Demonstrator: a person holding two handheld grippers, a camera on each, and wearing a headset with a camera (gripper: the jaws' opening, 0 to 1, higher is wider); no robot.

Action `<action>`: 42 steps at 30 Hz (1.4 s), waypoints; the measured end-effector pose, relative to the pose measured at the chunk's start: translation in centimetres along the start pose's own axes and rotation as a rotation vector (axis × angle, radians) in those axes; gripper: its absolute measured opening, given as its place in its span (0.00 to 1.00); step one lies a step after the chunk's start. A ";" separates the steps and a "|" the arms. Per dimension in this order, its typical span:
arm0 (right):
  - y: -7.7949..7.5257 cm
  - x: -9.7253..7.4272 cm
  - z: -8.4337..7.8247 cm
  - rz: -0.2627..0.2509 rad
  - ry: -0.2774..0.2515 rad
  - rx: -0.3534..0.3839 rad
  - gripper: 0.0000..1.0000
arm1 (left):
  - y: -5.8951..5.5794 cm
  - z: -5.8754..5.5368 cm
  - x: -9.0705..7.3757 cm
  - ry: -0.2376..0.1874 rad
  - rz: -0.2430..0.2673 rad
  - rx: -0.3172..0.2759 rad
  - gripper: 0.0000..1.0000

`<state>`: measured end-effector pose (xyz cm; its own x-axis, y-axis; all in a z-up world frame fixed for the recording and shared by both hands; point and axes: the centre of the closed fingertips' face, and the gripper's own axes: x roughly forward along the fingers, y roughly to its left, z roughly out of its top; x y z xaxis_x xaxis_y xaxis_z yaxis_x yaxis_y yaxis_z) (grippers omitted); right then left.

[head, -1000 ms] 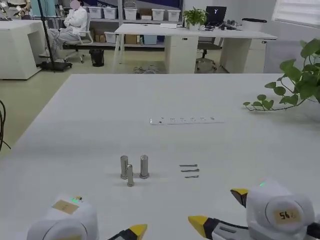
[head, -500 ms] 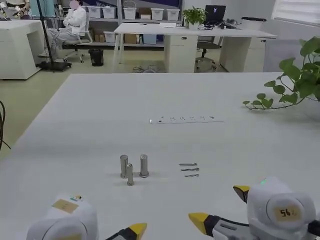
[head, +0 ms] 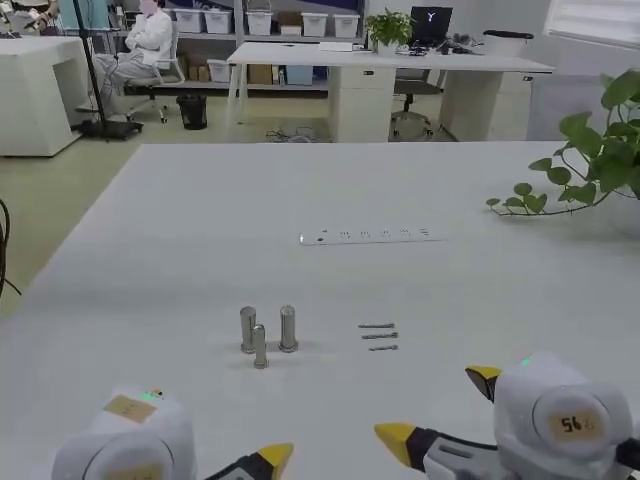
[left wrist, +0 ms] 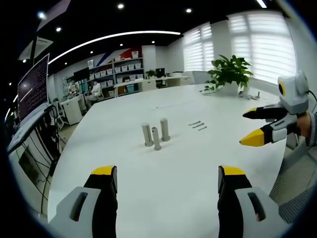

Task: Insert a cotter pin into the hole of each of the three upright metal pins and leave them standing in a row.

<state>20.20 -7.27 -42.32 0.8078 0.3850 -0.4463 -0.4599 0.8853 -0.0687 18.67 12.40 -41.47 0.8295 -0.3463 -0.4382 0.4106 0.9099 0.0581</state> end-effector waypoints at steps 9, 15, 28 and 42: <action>0.2 0.1 0.1 0.009 -0.004 0.003 0.74 | 0.0 0.1 -0.1 -0.004 -0.003 -0.009 0.82; 0.4 0.0 0.2 0.013 -0.015 -0.006 0.73 | 0.3 0.4 -0.3 -0.015 0.004 -0.011 0.78; 1.0 0.2 0.0 0.040 -0.007 -0.006 0.72 | 1.3 1.4 1.4 -0.009 -0.026 -0.018 0.66; 1.0 0.1 0.2 0.049 -0.015 0.026 0.71 | 1.1 3.9 5.6 -0.037 -0.116 0.028 0.52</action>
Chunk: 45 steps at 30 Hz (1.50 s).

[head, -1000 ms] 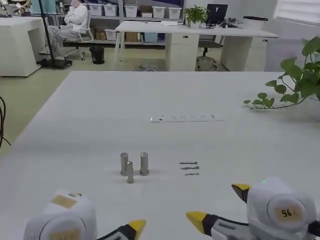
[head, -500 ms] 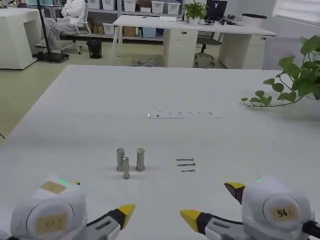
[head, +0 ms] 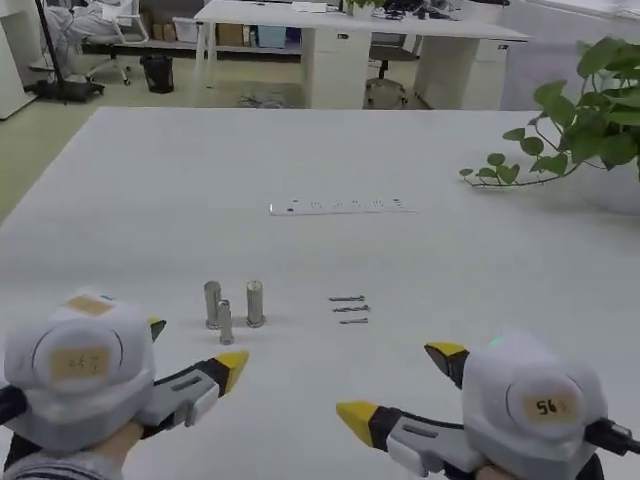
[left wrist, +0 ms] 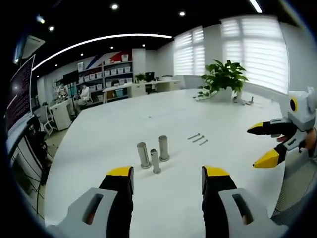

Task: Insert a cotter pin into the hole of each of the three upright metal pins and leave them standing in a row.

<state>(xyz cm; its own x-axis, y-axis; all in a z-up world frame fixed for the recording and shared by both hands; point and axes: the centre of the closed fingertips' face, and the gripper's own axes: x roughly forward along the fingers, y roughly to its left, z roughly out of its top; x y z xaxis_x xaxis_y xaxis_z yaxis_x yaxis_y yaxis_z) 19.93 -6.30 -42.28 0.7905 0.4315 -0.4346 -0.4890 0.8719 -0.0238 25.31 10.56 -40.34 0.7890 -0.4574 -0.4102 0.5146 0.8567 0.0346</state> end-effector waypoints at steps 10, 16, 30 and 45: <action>0.0 0.1 -0.2 0.003 0.002 0.032 0.71 | 0.6 0.2 3.0 0.013 -0.039 0.052 0.36; 0.2 0.1 -0.3 0.009 0.008 0.029 0.71 | 1.4 -0.2 4.7 0.017 -0.043 0.076 0.29; 0.7 0.4 -1.2 0.029 0.044 0.037 0.70 | 2.0 -1.0 7.8 0.027 -0.070 0.048 0.17; 0.8 0.5 -1.6 0.033 0.062 0.028 0.69 | 2.0 -1.9 8.8 0.066 -0.078 0.056 0.06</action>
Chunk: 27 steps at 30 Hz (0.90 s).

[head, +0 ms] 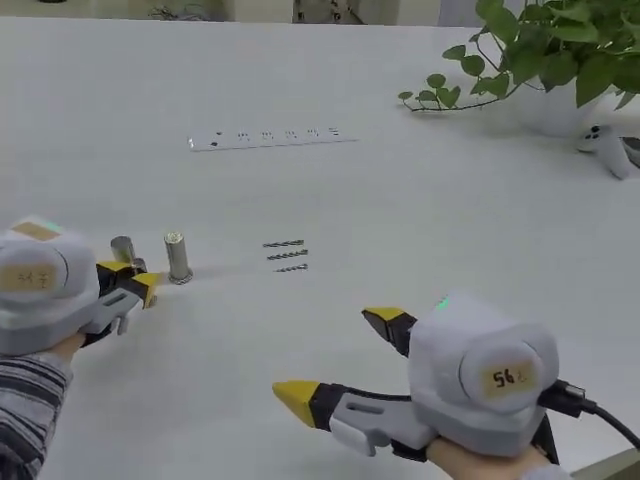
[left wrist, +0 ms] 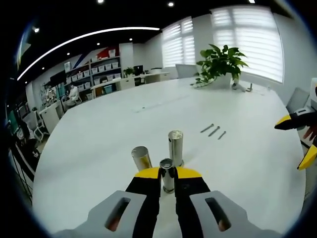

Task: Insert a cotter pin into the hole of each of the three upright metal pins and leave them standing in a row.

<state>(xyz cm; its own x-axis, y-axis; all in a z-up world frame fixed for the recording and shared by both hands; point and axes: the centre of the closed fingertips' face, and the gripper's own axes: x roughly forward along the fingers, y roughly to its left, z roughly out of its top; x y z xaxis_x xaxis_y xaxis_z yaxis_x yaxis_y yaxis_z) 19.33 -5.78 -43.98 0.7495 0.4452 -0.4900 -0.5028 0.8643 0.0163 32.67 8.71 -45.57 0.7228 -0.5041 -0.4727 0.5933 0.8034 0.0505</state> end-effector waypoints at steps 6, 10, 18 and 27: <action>-0.1 0.0 0.1 -0.004 -0.002 -0.005 0.69 | -0.3 0.0 -0.2 0.006 -0.017 0.007 0.05; -0.1 0.0 0.1 -0.004 -0.003 -0.005 0.69 | -1.2 -0.2 -0.7 0.009 -0.053 0.025 0.05; 0.0 0.0 0.1 -0.002 -0.001 -0.016 0.69 | -3.5 0.2 -1.5 -0.018 -0.154 0.063 0.05; 0.1 0.1 0.0 0.001 0.005 -0.022 0.69 | -6.4 0.8 -2.5 -0.057 -0.289 0.111 0.05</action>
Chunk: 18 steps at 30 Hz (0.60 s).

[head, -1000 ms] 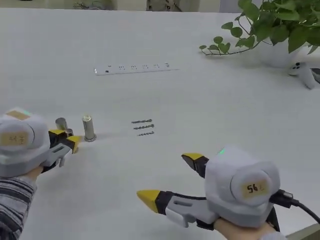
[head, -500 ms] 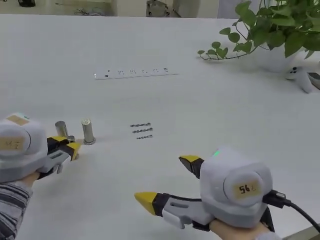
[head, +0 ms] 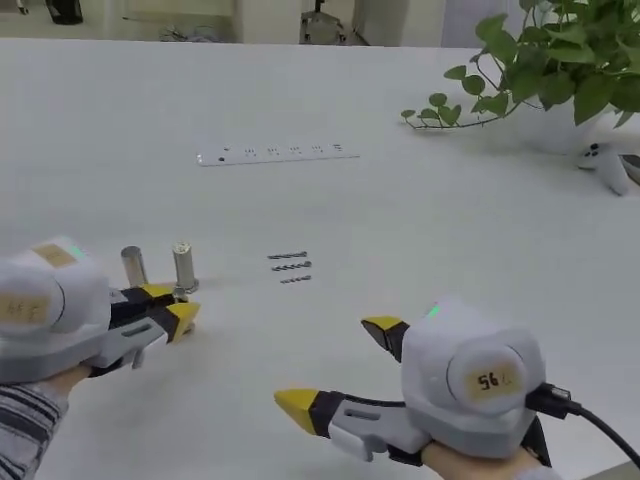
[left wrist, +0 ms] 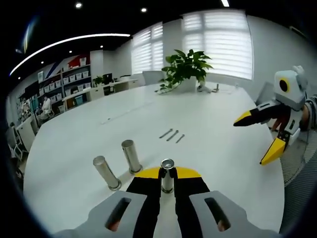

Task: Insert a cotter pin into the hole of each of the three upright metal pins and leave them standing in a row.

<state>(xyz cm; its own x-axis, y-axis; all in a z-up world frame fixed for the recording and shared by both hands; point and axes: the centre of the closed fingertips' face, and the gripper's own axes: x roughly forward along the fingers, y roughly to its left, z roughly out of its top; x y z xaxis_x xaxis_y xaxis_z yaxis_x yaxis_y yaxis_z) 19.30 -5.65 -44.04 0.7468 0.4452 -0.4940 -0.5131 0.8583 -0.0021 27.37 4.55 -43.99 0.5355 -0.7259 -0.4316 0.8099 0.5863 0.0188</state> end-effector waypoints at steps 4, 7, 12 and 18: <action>0.0 0.0 -0.1 -0.002 0.004 -0.004 0.69 | -1.2 0.0 0.0 0.001 -0.050 0.028 0.05; 0.0 0.0 -0.2 -0.001 0.010 -0.005 0.68 | -1.8 0.0 0.0 0.001 -0.075 0.037 0.05; 0.1 0.1 -0.3 0.005 0.016 -0.008 0.68 | -2.5 -0.3 0.1 0.009 -0.114 0.053 0.05; 0.1 0.1 -0.5 0.004 0.024 -0.007 0.68 | -3.1 -0.7 0.1 0.022 -0.139 0.063 0.05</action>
<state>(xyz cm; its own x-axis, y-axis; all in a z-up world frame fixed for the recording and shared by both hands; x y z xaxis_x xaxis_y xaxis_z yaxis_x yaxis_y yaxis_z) 19.11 -5.64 -44.54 0.7341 0.4426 -0.5150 -0.5195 0.8544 -0.0063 24.78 2.92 -44.72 0.4126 -0.7898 -0.4538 0.8895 0.4567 0.0139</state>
